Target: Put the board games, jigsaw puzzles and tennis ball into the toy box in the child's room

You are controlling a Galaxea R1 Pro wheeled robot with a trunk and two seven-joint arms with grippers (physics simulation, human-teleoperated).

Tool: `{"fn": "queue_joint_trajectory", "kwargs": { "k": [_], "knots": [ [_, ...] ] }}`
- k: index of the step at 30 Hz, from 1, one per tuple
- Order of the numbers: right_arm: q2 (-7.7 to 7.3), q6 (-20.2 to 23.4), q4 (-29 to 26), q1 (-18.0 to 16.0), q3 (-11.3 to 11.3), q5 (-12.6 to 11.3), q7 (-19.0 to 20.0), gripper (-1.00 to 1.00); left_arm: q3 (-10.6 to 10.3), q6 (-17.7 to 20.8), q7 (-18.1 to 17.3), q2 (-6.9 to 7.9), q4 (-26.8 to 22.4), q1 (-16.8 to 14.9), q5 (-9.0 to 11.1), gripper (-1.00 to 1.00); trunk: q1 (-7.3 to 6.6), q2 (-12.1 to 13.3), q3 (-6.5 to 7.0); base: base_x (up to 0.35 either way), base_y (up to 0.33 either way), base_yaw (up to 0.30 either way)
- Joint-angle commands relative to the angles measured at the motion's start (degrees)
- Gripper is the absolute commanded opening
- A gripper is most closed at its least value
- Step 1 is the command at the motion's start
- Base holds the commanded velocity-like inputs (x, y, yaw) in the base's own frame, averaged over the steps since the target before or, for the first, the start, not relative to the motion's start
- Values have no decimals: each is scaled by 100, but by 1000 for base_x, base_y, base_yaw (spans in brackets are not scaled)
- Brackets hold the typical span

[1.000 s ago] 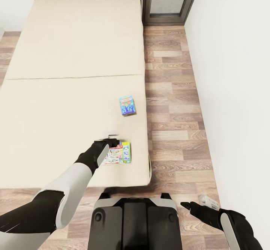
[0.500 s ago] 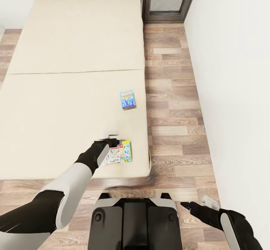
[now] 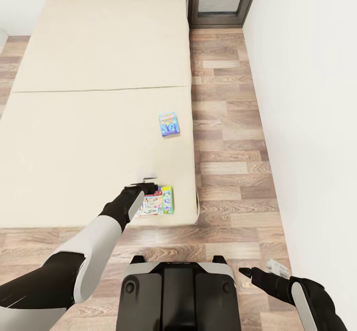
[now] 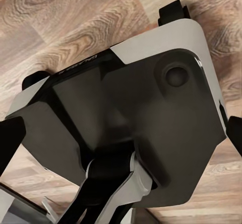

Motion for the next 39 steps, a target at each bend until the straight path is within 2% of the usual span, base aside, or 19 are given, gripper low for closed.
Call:
{"fn": "queue_joint_trajectory", "kwargs": {
  "k": [1,39],
  "knots": [
    [1,26,-3,-2,-10,46,54,100,-12,28,31,0,-10,0,41,100,2,-9,-6,-74,0,0],
    [1,26,82,-2,-10,44,61,100,-12,22,26,0,-10,0,41,100,2,-9,-6,-61,0,0]
  ]
}}
